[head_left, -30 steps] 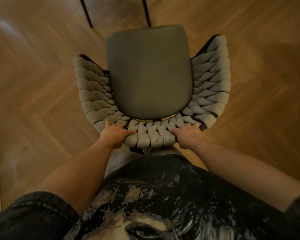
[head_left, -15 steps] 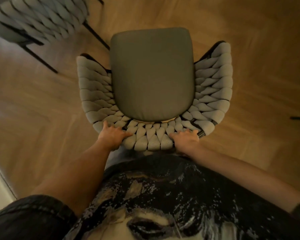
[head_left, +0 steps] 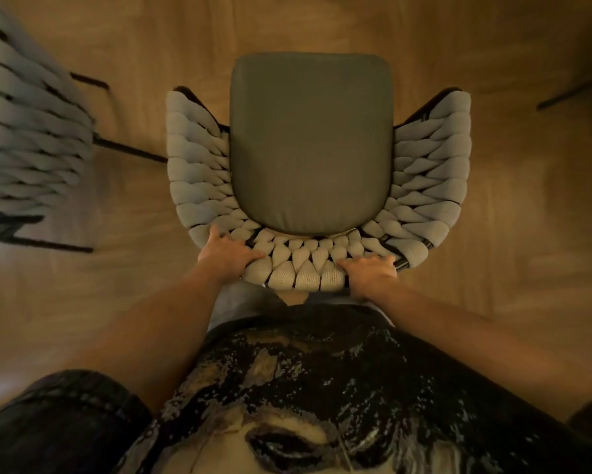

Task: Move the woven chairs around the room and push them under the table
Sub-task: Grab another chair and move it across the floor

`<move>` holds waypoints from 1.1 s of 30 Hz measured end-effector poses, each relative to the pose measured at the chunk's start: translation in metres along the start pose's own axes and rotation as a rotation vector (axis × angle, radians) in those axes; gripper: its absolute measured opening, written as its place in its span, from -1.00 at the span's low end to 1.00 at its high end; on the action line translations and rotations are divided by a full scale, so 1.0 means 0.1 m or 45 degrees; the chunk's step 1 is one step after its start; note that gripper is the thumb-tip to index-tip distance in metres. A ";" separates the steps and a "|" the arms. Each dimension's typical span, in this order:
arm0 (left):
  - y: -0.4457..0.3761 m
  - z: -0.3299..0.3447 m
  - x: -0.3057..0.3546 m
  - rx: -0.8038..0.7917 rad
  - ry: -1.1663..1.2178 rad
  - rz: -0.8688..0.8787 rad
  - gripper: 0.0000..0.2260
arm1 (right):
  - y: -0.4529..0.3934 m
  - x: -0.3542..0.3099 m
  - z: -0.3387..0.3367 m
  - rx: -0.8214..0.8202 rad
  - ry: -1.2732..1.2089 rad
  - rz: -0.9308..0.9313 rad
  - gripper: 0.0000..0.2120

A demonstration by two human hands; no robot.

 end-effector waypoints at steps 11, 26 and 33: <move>-0.29 -0.26 -0.74 0.085 -0.323 0.121 -0.49 | -0.05 -0.52 0.15 0.109 -0.386 0.144 -0.44; -0.11 -0.13 -1.09 0.543 1.186 -0.710 -0.05 | 0.39 -0.58 0.35 0.984 -1.714 0.161 -0.54; -0.29 0.07 -0.69 0.028 2.795 -0.725 -0.47 | 0.25 -0.48 0.92 0.682 -3.396 0.905 -0.54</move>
Point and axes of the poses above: each hand's wrist, its own y-axis away from the middle knuckle, its own z-axis out of the palm, x = y × z, the point moved 3 cm from there along -y, towards the middle knuckle, and after that the axes turned 11 degrees about -y, right-handed, at the moved point
